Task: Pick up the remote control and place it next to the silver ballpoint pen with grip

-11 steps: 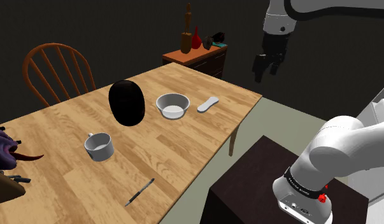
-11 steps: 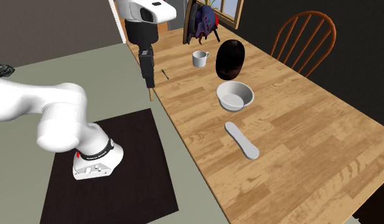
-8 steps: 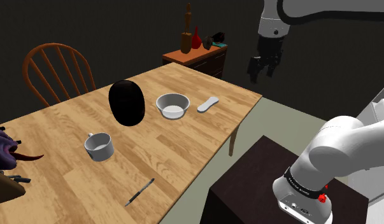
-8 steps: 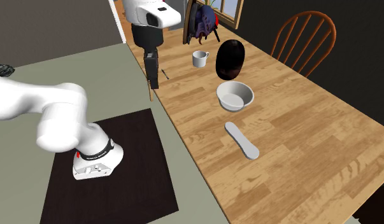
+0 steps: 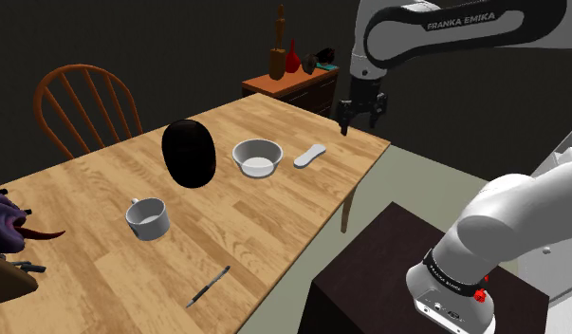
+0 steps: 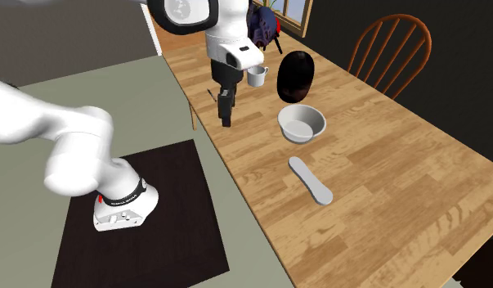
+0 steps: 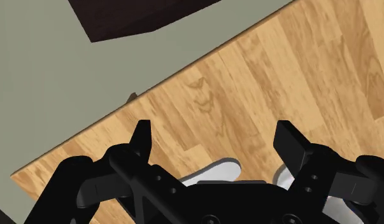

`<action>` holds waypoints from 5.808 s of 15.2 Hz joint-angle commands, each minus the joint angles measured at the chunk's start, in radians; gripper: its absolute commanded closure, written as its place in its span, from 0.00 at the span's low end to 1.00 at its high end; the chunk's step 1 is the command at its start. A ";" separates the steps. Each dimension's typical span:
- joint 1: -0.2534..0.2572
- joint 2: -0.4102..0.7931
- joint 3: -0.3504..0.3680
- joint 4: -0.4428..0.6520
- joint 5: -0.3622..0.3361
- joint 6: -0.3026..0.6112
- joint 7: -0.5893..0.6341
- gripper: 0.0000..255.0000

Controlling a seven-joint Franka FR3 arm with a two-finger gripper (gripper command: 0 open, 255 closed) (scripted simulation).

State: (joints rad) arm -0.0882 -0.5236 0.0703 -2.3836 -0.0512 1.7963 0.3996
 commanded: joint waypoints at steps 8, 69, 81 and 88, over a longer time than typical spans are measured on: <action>-0.063 0.328 0.027 0.094 0.006 0.244 0.266 0.00; -0.139 0.979 -0.072 0.604 0.033 0.427 0.710 1.00; -0.030 0.726 -0.020 0.243 0.019 0.532 0.880 1.00; 0.050 0.590 0.041 0.058 0.025 0.580 1.020 1.00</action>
State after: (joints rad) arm -0.0501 0.0957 0.1011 -2.2951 -0.0297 2.3741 1.3976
